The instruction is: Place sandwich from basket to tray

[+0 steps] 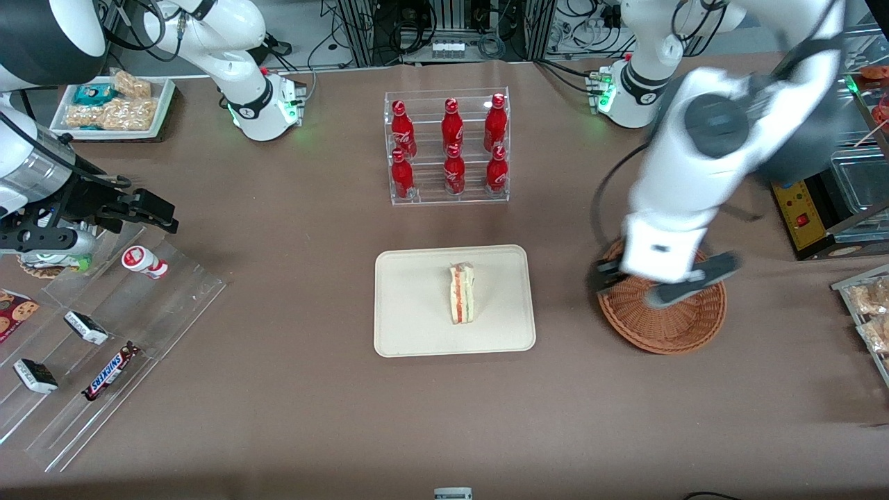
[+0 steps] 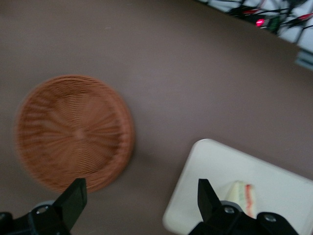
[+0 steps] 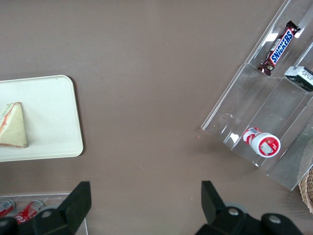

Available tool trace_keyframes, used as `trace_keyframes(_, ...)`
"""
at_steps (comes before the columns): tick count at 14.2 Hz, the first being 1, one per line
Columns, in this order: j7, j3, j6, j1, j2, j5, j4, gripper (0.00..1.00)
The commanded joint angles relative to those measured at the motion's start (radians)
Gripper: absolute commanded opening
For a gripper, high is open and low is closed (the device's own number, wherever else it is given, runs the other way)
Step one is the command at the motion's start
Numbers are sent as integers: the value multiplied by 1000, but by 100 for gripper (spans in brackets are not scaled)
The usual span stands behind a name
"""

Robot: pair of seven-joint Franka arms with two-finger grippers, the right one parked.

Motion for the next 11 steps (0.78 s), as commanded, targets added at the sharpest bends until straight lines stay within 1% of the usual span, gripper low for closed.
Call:
trace_keyframes(1,191,-8,-94,95,-143,-56,-114,100)
trace_keyframes(2,249,7,-102,111,-202,-57,-159,100)
trace_keyframes(4,376,110,-120,91,-275,-108,-214,100)
trace_keyframes(6,533,208,-166,79,-322,-158,-228,100)
trace_keyframes(9,650,282,-177,79,-359,-200,-253,100)
trace_keyframes(11,656,284,-171,83,-343,-188,-243,100)
